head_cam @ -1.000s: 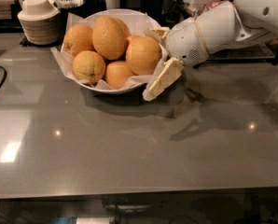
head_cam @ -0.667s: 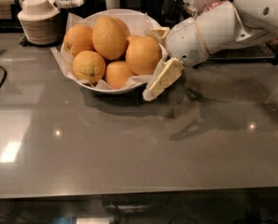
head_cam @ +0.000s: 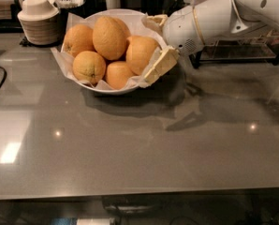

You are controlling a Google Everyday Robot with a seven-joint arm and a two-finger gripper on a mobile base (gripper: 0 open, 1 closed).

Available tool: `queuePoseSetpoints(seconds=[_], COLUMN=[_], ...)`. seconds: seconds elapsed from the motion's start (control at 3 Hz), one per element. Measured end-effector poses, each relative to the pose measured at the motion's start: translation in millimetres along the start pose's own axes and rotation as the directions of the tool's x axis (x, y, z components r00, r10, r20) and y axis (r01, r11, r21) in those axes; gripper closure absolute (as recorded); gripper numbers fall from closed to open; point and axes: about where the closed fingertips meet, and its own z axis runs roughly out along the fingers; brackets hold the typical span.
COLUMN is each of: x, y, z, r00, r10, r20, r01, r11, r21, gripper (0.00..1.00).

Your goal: Pick orange from white bowl

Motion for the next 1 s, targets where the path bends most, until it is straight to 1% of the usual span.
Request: queuePoseSetpoints(seconds=[0.33,0.67,1.0], x=[0,7,29], y=[0,-9,-28], z=[0,5,19], r00=[1.0,1.0,0.995], r10=[0.0,0.024,0.094], r20=[0.0,-0.011,-0.024], r01=[0.0,-0.024,-0.095], r11=[1.0,0.9997,0.9942], r21=[0.0,-0.008,-0.05], gripper=[0.0,0.0,0.0])
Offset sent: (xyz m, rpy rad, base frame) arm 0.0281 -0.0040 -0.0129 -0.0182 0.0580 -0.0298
